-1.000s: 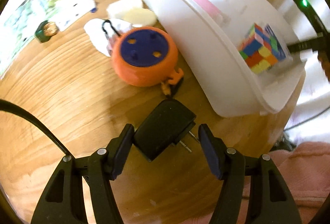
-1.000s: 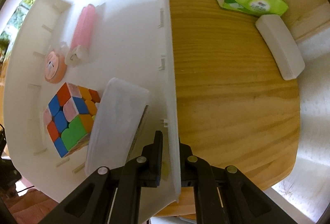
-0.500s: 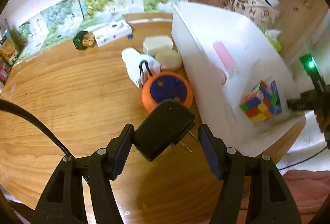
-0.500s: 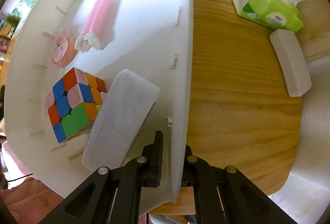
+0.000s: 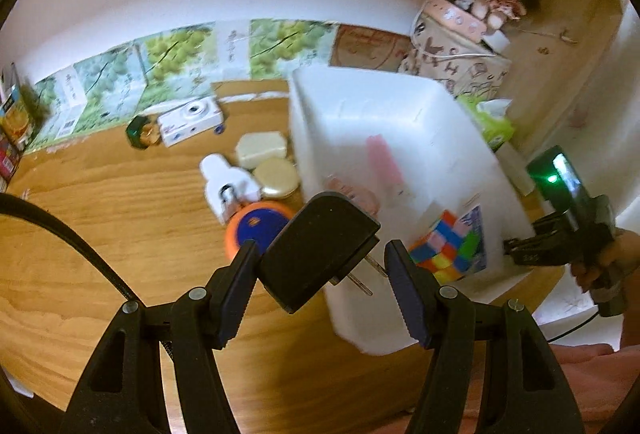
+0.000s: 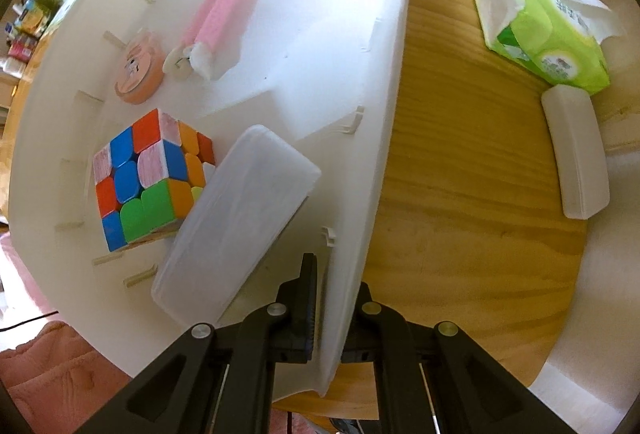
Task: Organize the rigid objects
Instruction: 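Carry the black plug over the bin and open the left tool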
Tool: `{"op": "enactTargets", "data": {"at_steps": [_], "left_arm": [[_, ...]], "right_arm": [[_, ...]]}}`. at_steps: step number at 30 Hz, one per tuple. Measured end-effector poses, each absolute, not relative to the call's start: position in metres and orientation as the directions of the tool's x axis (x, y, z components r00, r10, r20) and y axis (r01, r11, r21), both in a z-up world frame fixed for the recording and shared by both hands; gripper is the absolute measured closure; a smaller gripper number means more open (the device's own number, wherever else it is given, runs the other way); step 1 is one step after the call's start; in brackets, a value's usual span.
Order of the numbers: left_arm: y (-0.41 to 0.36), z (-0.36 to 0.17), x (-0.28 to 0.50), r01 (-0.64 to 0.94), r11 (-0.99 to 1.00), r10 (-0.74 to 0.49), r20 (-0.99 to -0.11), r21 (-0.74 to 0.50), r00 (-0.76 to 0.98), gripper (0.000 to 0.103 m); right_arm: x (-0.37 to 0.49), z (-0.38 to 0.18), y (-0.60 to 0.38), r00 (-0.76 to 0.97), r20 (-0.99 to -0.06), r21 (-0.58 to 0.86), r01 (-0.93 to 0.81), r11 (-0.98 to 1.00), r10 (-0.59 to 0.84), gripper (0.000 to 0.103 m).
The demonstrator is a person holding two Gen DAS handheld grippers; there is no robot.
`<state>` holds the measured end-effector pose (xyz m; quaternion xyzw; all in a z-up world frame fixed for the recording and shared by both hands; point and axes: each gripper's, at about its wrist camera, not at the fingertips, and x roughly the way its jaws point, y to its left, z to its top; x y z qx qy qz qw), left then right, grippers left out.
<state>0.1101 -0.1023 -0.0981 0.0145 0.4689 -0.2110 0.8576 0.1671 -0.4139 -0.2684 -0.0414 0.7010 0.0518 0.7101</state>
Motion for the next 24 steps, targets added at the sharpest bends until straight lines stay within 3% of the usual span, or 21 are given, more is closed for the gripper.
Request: {"op": "enactTargets", "data": {"at_steps": [24], "left_arm": [[-0.207, -0.093, 0.109, 0.495, 0.833, -0.48, -0.764, -0.245, 0.431, 0.035]], "right_arm": [[0.165, -0.273, -0.394, 0.0, -1.0, 0.022, -0.285, 0.958, 0.023, 0.093]]}}
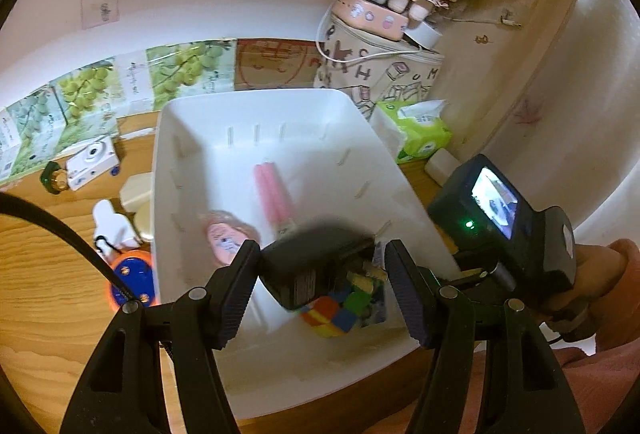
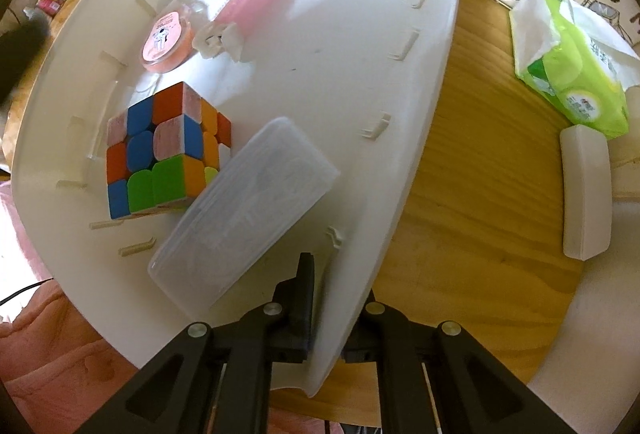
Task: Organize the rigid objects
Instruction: 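Carry the black plug over the bin and open the left tool, then move the left tool down to the orange cable reel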
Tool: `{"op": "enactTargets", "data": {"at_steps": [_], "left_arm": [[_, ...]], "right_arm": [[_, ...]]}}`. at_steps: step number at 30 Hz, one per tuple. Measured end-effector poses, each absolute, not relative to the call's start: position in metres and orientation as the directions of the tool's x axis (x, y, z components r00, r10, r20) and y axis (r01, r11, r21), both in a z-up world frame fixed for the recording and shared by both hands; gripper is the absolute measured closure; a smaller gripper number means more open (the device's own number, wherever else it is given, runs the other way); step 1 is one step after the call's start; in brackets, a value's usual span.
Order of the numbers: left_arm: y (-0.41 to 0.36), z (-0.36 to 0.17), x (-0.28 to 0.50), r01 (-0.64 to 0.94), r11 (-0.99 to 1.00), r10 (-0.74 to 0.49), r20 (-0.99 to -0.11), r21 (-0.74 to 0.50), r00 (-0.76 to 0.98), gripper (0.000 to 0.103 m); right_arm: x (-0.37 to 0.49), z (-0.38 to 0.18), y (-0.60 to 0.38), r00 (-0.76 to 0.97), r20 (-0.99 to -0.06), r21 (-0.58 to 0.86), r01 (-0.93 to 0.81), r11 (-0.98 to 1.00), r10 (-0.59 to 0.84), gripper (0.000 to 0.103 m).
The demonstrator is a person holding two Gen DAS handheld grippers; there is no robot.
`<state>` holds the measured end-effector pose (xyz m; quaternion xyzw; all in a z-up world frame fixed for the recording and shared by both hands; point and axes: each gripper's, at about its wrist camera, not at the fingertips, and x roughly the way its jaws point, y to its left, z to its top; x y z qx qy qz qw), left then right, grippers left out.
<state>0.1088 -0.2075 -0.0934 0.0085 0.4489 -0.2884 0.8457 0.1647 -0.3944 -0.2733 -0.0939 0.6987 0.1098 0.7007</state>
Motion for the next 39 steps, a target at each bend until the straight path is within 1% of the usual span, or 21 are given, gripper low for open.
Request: {"op": "enactTargets", "data": {"at_steps": [6, 9, 11, 13, 18, 30, 39], "left_arm": [[-0.218, -0.1, 0.108, 0.486, 0.835, -0.478, -0.775, -0.256, 0.414, 0.035], [-0.219, -0.102, 0.11, 0.465, 0.85, -0.456, -0.787, -0.248, 0.416, 0.035], [-0.218, -0.101, 0.111, 0.457, 0.851, -0.462, -0.78, -0.257, 0.421, 0.033], [-0.216, -0.099, 0.113, 0.449, 0.855, -0.461, -0.777, -0.259, 0.429, 0.026], [-0.208, -0.095, 0.116, 0.431, 0.863, -0.455, -0.776, -0.263, 0.437, 0.025], [-0.156, -0.093, 0.128, 0.363, 0.9, -0.394, -0.804, -0.24, 0.445, 0.025], [-0.107, -0.097, 0.142, 0.287, 0.926, -0.354, -0.833, -0.247, 0.425, 0.025]], "right_arm": [[0.162, -0.274, -0.392, -0.003, -1.0, 0.026, -0.307, 0.951, 0.026, 0.092], [0.162, -0.275, -0.392, -0.003, -1.0, 0.025, -0.313, 0.95, 0.025, 0.092], [0.161, -0.276, -0.391, -0.002, -1.0, 0.022, -0.316, 0.949, 0.022, 0.092], [0.161, -0.276, -0.39, -0.003, -1.0, 0.02, -0.315, 0.949, 0.02, 0.092], [0.162, -0.276, -0.389, -0.003, -1.0, 0.015, -0.295, 0.955, 0.015, 0.093], [0.163, -0.276, -0.399, 0.007, -1.0, 0.016, -0.155, 0.988, 0.017, 0.097], [0.174, -0.28, -0.425, 0.002, -1.0, 0.007, -0.028, 1.0, 0.007, 0.098]]}}
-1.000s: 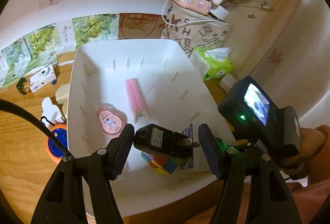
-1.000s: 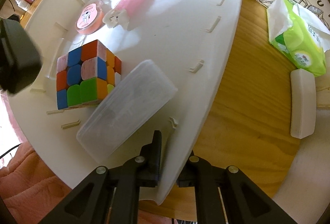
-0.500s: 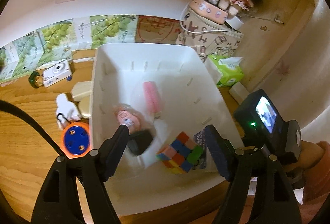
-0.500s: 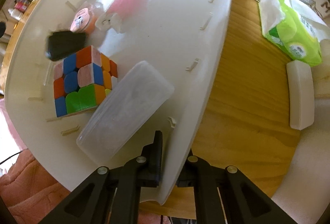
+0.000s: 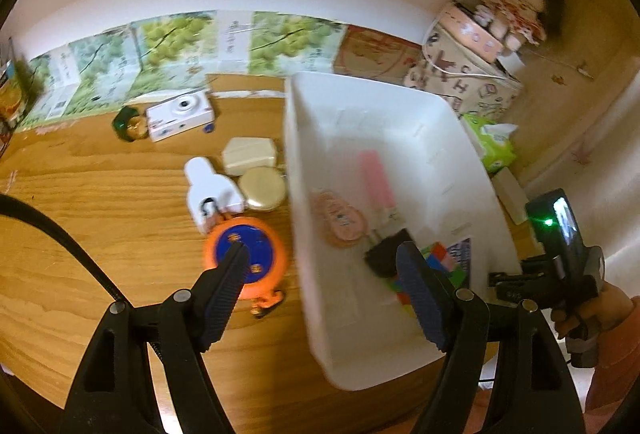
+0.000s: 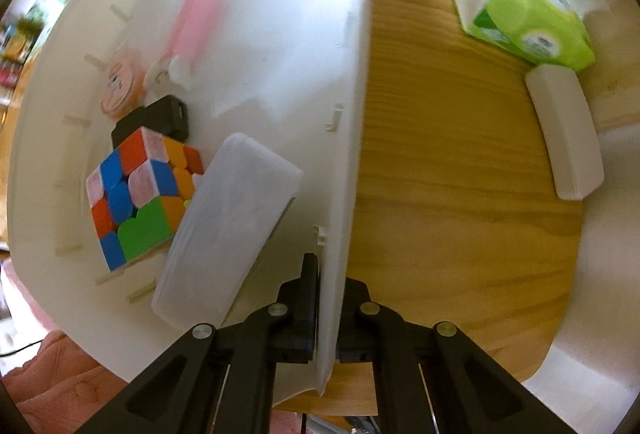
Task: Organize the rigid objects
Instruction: 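Move the left tool down to the orange cable reel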
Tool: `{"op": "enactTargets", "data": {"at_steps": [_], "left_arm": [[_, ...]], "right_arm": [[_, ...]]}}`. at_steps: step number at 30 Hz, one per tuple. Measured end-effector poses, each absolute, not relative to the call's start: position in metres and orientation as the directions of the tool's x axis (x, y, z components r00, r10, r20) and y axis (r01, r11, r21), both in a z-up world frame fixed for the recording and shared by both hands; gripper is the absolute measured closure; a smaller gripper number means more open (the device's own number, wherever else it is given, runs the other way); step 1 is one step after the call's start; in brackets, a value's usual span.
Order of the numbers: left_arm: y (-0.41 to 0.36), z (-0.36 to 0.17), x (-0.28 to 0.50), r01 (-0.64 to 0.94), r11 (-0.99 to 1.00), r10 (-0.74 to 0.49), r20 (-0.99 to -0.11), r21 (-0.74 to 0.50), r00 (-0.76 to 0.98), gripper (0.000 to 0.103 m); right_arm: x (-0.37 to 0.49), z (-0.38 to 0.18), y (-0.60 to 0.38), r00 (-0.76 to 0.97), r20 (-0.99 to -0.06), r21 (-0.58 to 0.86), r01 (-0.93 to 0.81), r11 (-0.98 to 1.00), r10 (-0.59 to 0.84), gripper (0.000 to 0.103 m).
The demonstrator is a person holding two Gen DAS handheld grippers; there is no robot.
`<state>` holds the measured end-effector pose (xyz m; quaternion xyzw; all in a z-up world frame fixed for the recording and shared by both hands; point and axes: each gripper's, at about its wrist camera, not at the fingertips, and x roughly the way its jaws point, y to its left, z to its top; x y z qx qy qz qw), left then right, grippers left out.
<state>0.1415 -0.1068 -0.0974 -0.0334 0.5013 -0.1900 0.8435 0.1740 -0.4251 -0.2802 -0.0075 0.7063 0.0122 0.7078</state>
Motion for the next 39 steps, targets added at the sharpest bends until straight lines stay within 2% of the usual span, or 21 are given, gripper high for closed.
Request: {"op": "enactTargets", "data": {"at_steps": [15, 24, 28, 39], "left_arm": [[-0.054, -0.132, 0.187, 0.156, 0.952, -0.301, -0.903, -0.265, 0.306, 0.025], [-0.042, -0.169, 0.213, 0.06, 0.93, -0.369, -0.916, -0.364, 0.158, 0.024], [-0.044, -0.181, 0.22, 0.027, 0.923, -0.384, -0.917, -0.384, 0.112, 0.021], [-0.056, -0.204, 0.235, 0.011, 0.934, -0.357, -0.934, -0.357, 0.029, 0.02]], "right_arm": [[0.202, -0.275, -0.454, -0.016, -1.0, -0.021, 0.117, 0.993, -0.019, 0.098], [0.208, -0.271, -0.447, -0.032, -0.999, -0.042, 0.159, 0.986, -0.037, 0.096], [0.208, -0.271, -0.448, -0.04, -0.998, -0.047, 0.176, 0.983, -0.04, 0.095], [0.214, -0.274, -0.452, -0.061, -0.997, -0.061, 0.201, 0.978, -0.05, 0.094]]}}
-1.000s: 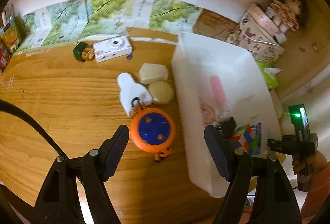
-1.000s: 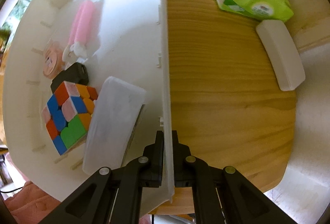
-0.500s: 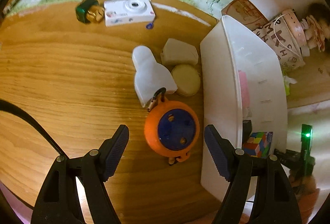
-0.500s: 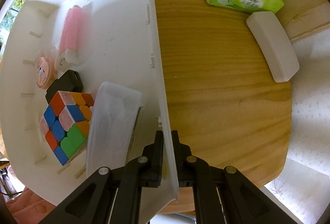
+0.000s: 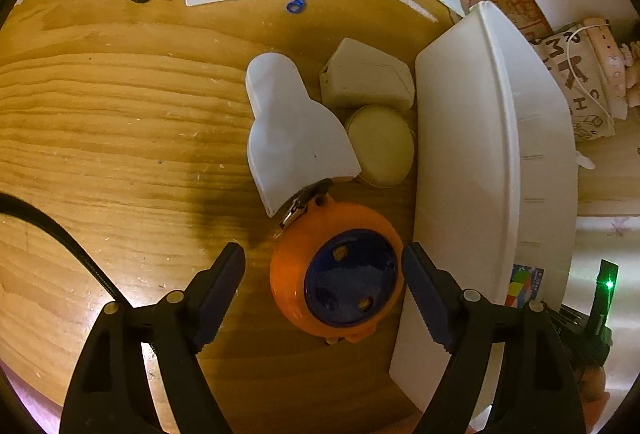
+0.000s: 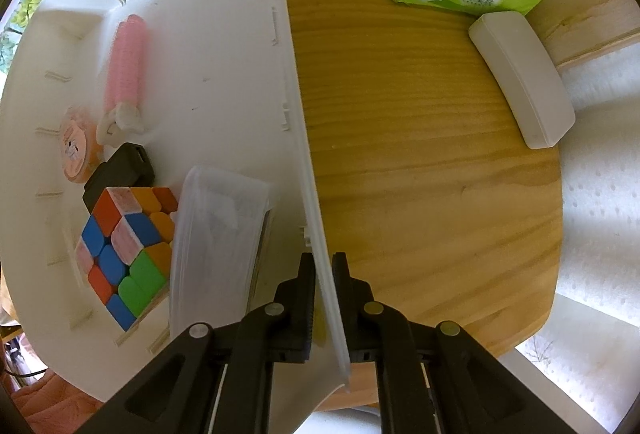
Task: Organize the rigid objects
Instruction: 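Move the left tool down to the orange cable reel, then close the left tool on the orange reel and lift it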
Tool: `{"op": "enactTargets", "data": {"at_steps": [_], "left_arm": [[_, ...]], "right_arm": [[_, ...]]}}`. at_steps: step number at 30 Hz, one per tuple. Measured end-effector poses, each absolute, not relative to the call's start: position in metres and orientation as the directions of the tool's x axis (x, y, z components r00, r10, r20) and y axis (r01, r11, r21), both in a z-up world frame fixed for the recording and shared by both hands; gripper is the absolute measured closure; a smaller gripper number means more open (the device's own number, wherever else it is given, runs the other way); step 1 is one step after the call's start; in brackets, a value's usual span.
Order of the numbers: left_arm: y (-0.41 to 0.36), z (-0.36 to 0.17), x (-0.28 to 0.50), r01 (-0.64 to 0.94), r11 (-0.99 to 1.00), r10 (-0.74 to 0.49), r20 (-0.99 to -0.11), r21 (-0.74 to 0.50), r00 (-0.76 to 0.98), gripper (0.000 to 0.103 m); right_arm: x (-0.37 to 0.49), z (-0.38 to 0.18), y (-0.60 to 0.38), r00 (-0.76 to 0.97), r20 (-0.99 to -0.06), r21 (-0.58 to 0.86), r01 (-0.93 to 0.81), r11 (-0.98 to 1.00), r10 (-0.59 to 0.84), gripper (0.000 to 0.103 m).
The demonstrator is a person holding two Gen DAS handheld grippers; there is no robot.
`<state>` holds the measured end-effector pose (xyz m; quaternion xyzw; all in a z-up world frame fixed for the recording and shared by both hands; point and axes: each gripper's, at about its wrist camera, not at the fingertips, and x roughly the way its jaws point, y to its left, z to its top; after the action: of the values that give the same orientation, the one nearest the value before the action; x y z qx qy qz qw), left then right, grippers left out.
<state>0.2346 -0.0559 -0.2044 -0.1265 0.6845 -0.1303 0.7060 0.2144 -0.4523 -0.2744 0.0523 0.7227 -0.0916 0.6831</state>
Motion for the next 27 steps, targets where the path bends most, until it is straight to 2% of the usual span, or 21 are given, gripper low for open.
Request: {"op": "enactTargets", "data": {"at_steps": [10, 27], "left_arm": [[-0.068, -0.212, 0.24, 0.004, 0.943, -0.334, -0.943, -0.334, 0.003, 0.014], [-0.107, -0.22, 0.254, -0.018, 0.961, -0.276, -0.961, -0.275, -0.015, 0.015]], "right_arm": [[0.218, -0.276, -0.45, -0.071, -0.996, -0.067, 0.211, 0.975, -0.053, 0.094], [0.217, -0.277, -0.448, -0.068, -0.996, -0.066, 0.202, 0.977, -0.054, 0.094]]}}
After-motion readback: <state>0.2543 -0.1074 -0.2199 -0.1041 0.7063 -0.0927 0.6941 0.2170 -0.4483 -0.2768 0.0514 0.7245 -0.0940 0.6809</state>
